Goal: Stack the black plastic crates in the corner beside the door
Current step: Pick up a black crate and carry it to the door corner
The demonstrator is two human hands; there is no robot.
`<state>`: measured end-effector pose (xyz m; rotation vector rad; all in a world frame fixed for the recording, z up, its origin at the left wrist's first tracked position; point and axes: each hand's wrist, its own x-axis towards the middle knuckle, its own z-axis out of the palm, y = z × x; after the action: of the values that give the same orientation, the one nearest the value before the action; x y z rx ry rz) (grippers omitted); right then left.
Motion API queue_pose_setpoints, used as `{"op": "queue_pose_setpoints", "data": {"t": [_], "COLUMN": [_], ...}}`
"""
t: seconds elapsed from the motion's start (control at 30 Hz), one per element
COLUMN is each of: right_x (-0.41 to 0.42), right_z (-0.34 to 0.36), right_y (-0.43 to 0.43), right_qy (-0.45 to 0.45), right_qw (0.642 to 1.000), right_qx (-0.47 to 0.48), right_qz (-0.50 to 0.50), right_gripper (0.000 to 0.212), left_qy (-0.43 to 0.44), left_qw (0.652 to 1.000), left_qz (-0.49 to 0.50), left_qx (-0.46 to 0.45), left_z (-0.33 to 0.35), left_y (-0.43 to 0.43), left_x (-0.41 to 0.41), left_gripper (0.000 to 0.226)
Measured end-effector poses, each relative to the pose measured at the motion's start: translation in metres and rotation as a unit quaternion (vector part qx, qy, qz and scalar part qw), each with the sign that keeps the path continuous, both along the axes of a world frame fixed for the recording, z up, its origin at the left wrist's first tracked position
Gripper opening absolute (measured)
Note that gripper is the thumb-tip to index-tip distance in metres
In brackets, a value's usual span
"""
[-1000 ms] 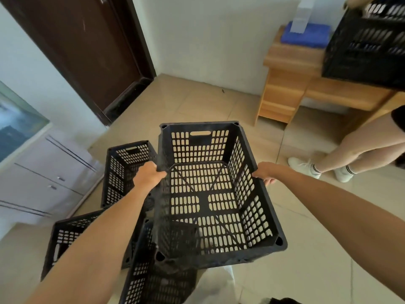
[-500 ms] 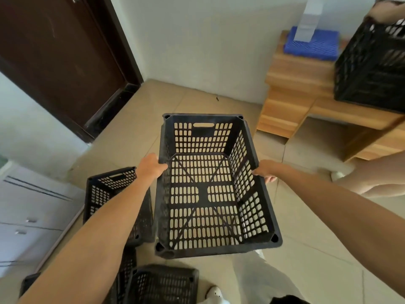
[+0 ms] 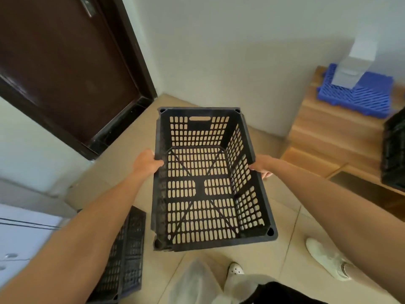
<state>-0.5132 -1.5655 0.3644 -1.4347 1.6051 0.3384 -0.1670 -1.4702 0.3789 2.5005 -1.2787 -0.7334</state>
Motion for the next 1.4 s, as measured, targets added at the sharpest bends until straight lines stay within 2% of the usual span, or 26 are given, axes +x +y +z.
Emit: {"op": "queue_pose_setpoints", "data": {"t": [0.2,0.27,0.37,0.43,0.57,0.77,0.97,1.2,1.4], "right_x": [0.049,0.069,0.102,0.123,0.155,0.191,0.226,0.252,0.268], "right_z": [0.013,0.02,0.031,0.031,0.025,-0.007,-0.044,-0.083,-0.13], "right_y": [-0.127,-0.174,-0.236,-0.277,-0.354,-0.46,-0.584,-0.714,-0.795], "right_qy": [-0.027,-0.033,-0.004,0.013,-0.003,0.028,0.03,0.071,0.107], "right_qw": [0.999,0.999,0.999,0.999,1.0,0.999,0.996,0.974,0.966], "right_qx": [0.024,0.037,0.035,0.021,0.024,-0.016,-0.008,-0.042,-0.048], "right_qz": [0.006,-0.007,0.006,0.028,0.01,0.041,0.089,0.213,0.231], "right_gripper": [0.045,0.041,0.034,0.03,0.024,0.029,0.029,0.027,0.022], "left_qy": [0.02,0.044,0.072,0.065,0.073,0.09,0.09,0.118,0.175], "left_qw": [1.0,0.999,0.997,0.997,0.995,0.993,0.988,0.97,0.947], "left_qz": [0.011,0.013,0.016,0.021,0.016,0.037,0.097,0.174,0.224], "left_qx": [0.015,0.02,0.031,0.039,0.061,0.066,0.08,0.122,0.149], "left_z": [-0.001,-0.004,-0.007,-0.012,-0.021,-0.043,-0.076,-0.122,-0.176], "left_y": [-0.111,-0.153,-0.213,-0.25,-0.316,-0.406,-0.494,-0.583,-0.638], "left_x": [0.048,0.071,0.101,0.121,0.152,0.182,0.201,0.197,0.186], "left_gripper": [0.019,0.014,0.022,0.024,0.024,0.029,0.027,0.03,0.042]}}
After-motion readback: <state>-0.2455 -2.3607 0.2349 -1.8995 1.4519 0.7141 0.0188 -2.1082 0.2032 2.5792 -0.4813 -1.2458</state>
